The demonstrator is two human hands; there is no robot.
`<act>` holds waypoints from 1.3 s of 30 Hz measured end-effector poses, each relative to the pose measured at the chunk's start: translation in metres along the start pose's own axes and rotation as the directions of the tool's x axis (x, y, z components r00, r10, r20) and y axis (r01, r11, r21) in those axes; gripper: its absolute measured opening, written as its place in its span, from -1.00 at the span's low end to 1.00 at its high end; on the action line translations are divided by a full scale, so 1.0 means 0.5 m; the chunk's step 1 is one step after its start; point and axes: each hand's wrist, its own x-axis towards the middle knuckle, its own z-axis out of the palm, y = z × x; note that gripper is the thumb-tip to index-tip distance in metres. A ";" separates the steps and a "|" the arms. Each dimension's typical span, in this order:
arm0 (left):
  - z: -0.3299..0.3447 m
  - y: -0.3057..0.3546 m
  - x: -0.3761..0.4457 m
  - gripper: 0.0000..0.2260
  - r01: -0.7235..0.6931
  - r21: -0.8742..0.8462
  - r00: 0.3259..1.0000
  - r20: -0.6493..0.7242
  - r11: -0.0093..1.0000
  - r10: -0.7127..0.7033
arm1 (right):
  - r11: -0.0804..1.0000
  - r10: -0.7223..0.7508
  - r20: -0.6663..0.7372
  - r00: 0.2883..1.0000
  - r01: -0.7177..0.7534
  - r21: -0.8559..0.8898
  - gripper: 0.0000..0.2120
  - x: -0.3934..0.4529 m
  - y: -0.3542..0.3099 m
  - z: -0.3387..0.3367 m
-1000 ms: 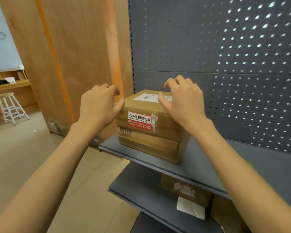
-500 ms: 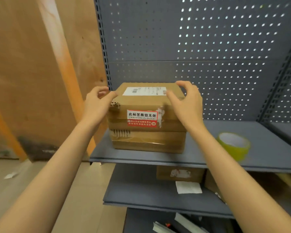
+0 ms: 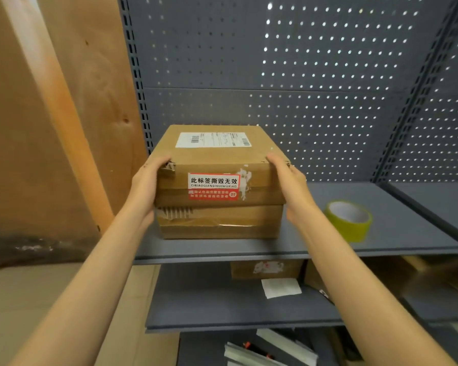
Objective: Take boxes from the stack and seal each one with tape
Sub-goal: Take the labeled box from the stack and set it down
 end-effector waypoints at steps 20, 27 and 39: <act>0.087 0.074 -0.031 -0.50 -0.211 -0.054 0.977 -0.005 0.976 0.212 | 0.978 -0.162 -0.020 0.987 0.163 0.133 -0.88 -0.009 -0.105 -0.066; 0.219 0.079 -0.086 -0.90 -0.290 -0.044 0.957 0.006 0.956 0.291 | 0.960 -0.217 -0.022 0.976 0.218 0.177 -0.81 0.007 -0.144 -0.188; 0.547 0.022 -0.250 -0.48 -0.346 -0.086 0.936 -0.092 0.934 0.338 | 0.948 -0.302 0.034 0.953 0.296 0.114 -0.81 0.058 -0.211 -0.542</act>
